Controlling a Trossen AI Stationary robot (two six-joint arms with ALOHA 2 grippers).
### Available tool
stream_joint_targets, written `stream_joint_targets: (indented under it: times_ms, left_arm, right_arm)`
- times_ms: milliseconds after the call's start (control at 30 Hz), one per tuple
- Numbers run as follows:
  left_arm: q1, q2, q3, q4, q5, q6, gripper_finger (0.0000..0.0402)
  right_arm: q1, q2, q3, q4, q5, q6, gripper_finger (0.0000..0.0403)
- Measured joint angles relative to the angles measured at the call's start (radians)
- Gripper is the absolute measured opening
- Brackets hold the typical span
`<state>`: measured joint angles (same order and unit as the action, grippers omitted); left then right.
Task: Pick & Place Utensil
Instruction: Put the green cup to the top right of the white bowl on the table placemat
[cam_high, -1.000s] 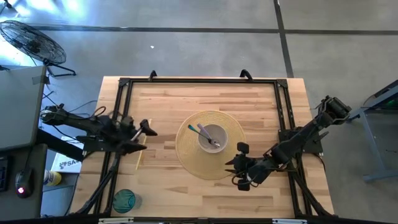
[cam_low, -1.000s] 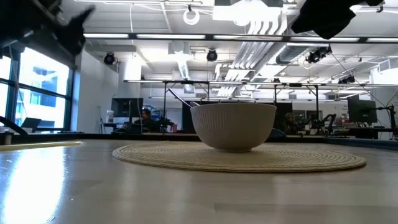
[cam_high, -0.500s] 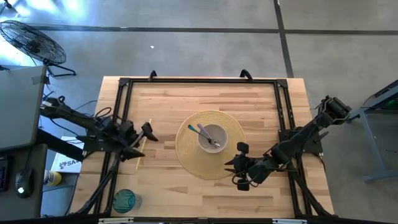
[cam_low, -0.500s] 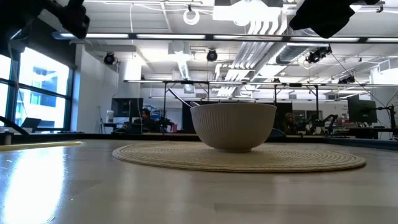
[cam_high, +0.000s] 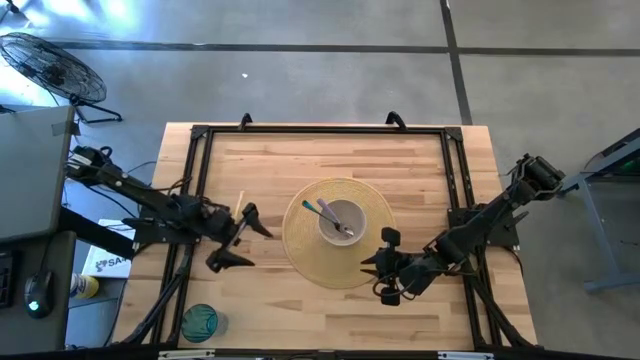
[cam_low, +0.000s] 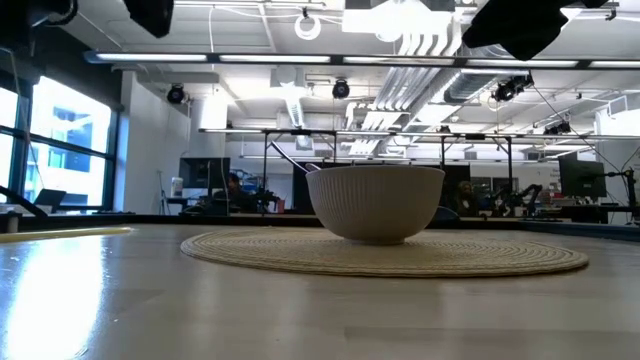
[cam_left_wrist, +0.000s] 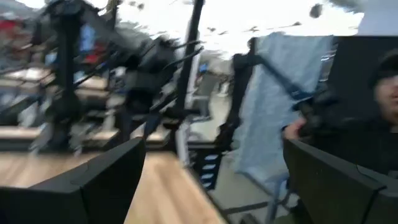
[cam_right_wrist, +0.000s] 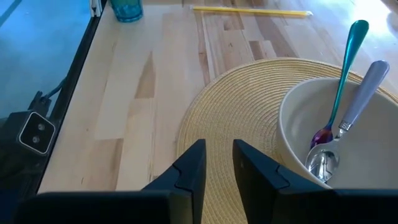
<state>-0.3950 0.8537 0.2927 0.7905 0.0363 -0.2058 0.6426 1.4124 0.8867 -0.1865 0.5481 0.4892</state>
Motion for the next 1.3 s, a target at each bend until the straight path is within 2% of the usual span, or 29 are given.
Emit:
stream_joint_targets:
  times_ms: [200, 367, 500, 633, 767, 900, 1133, 1300]
  left_arm:
    - [0.0, 0.042, 0.026, -0.055, -0.029, -0.005, 0.0378]
    - [0.0, 0.07, 0.131, -0.159, 0.007, -0.016, 0.0378]
    - [-0.001, 0.089, 0.288, -0.437, 0.037, -0.017, 0.0378]
    - [0.0, 0.108, 0.469, -0.859, -0.006, -0.064, 0.0378]
    - [0.0, 0.139, 0.604, -1.172, -0.018, -0.198, 0.0378]
    - [-0.03, 0.165, 0.665, -1.33, 0.067, -0.39, 0.0378]
    - [-0.105, 0.179, 0.678, -1.361, 0.255, -0.879, 0.0378]
    - [-0.2, 0.179, 0.678, -1.357, 0.222, -1.076, 0.0378]
  right_arm:
    - [0.0, 0.0, 0.0, 0.0, 0.0, 0.0, 0.0073]
    - [0.0, 0.0, 0.0, 0.0, 0.001, 0.0, 0.0073]
    - [0.0, 0.0, 0.0, 0.0, 0.002, 0.0, 0.0073]
    - [0.0, 0.0, 0.0, 0.001, 0.002, 0.0, 0.0073]
    - [0.0, 0.0, 0.0, 0.0, 0.0, 0.001, 0.0073]
    - [0.0, 0.0, 0.0, -0.001, 0.003, 0.0, 0.0073]
    - [-0.001, 0.0, 0.0, -0.002, 0.045, -0.025, 0.0073]
    - [-0.009, 0.0, 0.0, -0.002, 0.097, -0.027, 0.0073]
